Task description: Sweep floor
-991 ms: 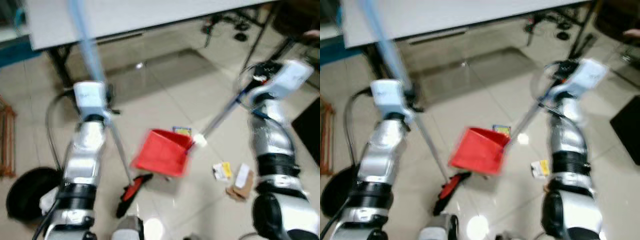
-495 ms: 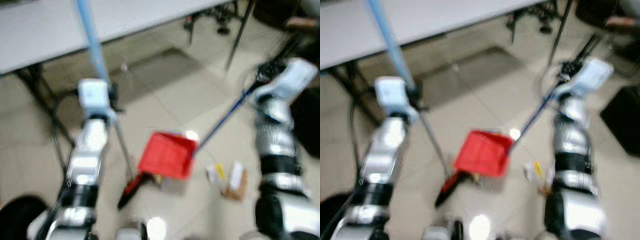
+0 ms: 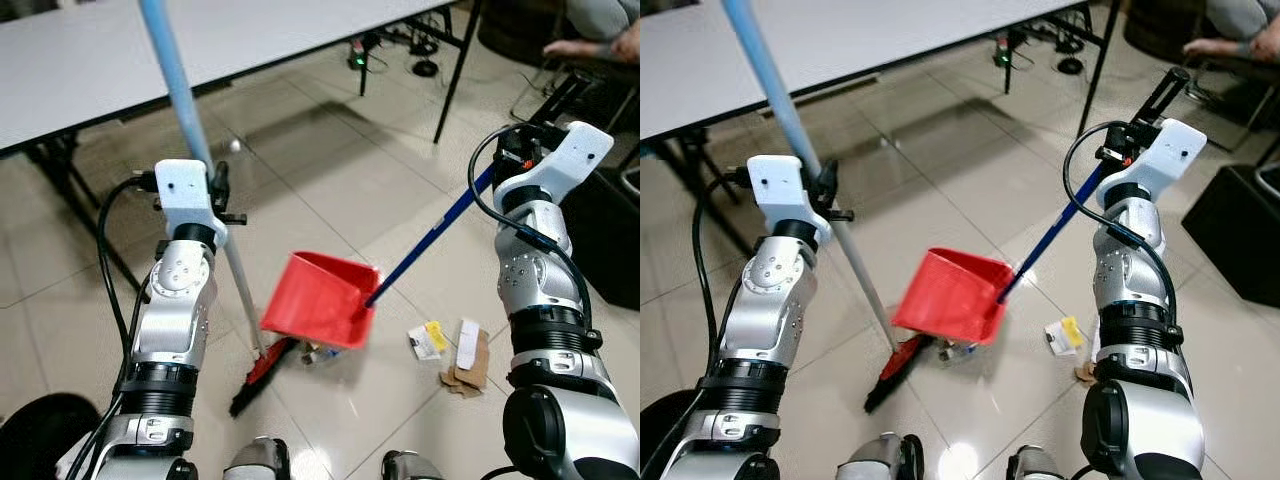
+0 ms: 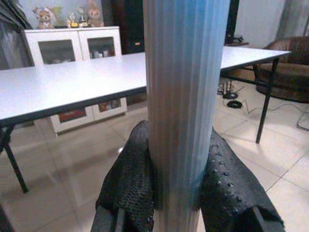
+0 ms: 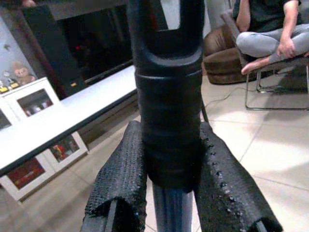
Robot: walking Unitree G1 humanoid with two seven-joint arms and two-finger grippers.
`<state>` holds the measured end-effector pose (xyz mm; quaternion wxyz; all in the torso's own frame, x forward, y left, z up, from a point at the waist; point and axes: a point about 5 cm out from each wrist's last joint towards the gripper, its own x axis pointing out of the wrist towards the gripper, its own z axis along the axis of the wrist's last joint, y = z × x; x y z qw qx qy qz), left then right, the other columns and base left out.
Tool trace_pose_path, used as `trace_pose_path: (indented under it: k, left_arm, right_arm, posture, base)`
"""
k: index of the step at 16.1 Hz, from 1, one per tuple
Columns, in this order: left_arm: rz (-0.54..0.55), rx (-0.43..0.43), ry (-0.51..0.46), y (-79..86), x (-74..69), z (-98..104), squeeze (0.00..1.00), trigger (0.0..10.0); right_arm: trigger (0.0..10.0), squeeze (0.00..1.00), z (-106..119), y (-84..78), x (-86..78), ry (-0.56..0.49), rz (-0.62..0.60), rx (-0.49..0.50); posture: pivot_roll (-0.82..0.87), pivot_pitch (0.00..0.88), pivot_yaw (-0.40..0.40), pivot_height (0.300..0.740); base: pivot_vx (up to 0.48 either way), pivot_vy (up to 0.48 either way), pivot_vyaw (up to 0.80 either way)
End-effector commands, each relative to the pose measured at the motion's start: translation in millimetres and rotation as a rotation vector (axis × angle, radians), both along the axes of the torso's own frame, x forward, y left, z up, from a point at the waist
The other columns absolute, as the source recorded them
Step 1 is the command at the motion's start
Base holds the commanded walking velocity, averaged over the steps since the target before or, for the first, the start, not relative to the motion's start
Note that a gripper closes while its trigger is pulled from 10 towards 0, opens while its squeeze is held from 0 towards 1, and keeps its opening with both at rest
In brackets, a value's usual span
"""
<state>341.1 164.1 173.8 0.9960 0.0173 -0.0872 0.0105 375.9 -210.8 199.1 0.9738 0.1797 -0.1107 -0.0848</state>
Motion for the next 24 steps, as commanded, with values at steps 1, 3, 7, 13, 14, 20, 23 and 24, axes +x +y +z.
trace_pose_path:
  k: [1, 3, 7, 13, 14, 20, 23, 24]
  left_arm:
    - [-0.005, 0.014, -0.028, -0.4, -0.8, 5.6, 0.0, 10.0]
    - [-0.005, 0.015, -0.026, -0.7, -1.0, 5.4, 0.0, 10.0]
    - [0.002, 0.033, -0.023, 0.7, -1.1, 4.9, 0.0, 10.0]
    - [0.015, 0.046, -0.006, 2.9, -1.6, 2.6, 0.0, 10.0]
    - [0.021, 0.042, -0.007, 3.6, -1.4, 2.9, 0.0, 10.0]
    - [0.012, 0.038, -0.01, 3.1, -1.5, 4.0, 0.0, 10.0]
    - [0.014, 0.037, -0.012, 4.0, -1.3, 4.8, 0.0, 10.0]
    - [0.014, 0.036, -0.013, 4.0, -1.2, 4.9, 0.0, 10.0]
  right_arm:
    - [10.0, 0.0, 12.1, -1.9, -0.4, -0.062, -0.007, 0.03]
    - [10.0, 0.0, 11.2, -2.2, -0.4, -0.058, -0.008, 0.029]
    - [10.0, 0.0, 10.4, -1.0, -0.8, -0.057, -0.008, 0.029]
    - [10.0, 0.0, 7.8, -1.9, -2.6, -0.053, -0.016, 0.033]
    - [10.0, 0.0, 7.5, -2.0, -2.6, -0.052, -0.017, 0.035]
    - [10.0, 0.0, 7.0, -2.3, -2.8, -0.051, -0.02, 0.036]
    - [10.0, 0.0, 7.3, -2.0, -2.5, -0.051, -0.02, 0.035]
    - [10.0, 0.0, 7.4, -1.9, -2.5, -0.051, -0.02, 0.035]
  posture:
    - [-0.02, 0.101, 0.022, 0.74]
    - [-0.02, 0.102, 0.021, 0.74]
    - [-0.02, 0.104, 0.024, 0.74]
    - [-0.01, 0.111, 0.029, 0.74]
    - [-0.01, 0.111, 0.029, 0.74]
    - [-0.01, 0.11, 0.032, 0.74]
    - [-0.01, 0.109, 0.032, 0.74]
    - [-0.01, 0.109, 0.032, 0.74]
  base:
    - [0.0, 0.0, 0.0]
    - [0.0, 0.0, 0.0]
    - [0.0, 0.0, 0.0]
    - [0.48, 0.0, 0.0]
    - [0.0, 0.0, 0.0]
    - [0.0, 0.0, 0.0]
    - [0.0, 0.0, 0.0]
    - [0.0, 0.0, 0.0]
